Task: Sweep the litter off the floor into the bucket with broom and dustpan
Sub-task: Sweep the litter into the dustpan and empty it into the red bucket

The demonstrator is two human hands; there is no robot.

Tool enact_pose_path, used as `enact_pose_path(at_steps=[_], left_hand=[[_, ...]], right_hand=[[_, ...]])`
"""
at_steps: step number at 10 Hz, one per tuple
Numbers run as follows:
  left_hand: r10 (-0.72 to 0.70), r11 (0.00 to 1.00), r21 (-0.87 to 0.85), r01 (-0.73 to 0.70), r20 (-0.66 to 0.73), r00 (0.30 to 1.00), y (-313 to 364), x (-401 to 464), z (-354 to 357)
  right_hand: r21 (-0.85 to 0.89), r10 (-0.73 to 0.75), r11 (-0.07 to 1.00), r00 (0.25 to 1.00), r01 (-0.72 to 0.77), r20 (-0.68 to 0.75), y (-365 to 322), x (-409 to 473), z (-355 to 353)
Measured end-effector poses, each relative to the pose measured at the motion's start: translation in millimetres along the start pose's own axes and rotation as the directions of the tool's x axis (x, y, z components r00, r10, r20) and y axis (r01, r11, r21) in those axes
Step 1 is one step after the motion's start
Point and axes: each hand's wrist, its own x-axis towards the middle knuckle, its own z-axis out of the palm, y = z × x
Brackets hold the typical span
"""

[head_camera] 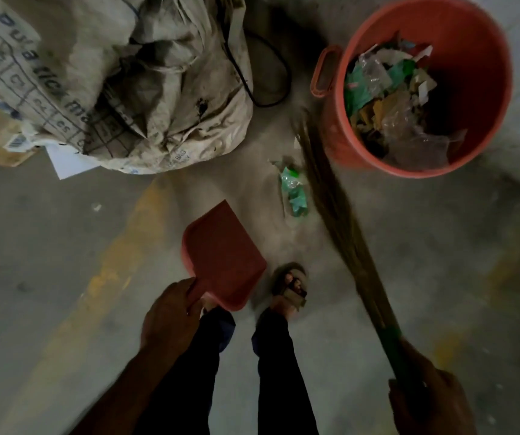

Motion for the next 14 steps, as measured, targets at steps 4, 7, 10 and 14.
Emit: enact_pose_path(at_steps=[4,7,10,14], left_hand=[[0.035,0.997,0.073,-0.039,0.061,0.998,28.2,73.4,74.9],[0.178,0.982,0.06,-0.18,0.039,0.983,74.1,186.3,123.0],[0.216,0.975,-0.053,-0.214,0.023,0.976,85.0,181.1,138.1],[0.244,0.95,-0.185,-0.25,-0.056,0.968,44.6,8.3,-4.7]], right_hand=[[-0.577,-0.318,0.804,0.924,0.144,-0.212,-66.7,169.4,5.4],[-0.633,-0.373,0.729,0.927,0.261,-0.047,36.8,176.4,20.4],[-0.403,-0.229,0.876,0.964,0.264,0.135,90.1,75.5,68.5],[-0.143,-0.322,0.925,0.927,0.351,0.191,109.2,-104.2,-11.7]])
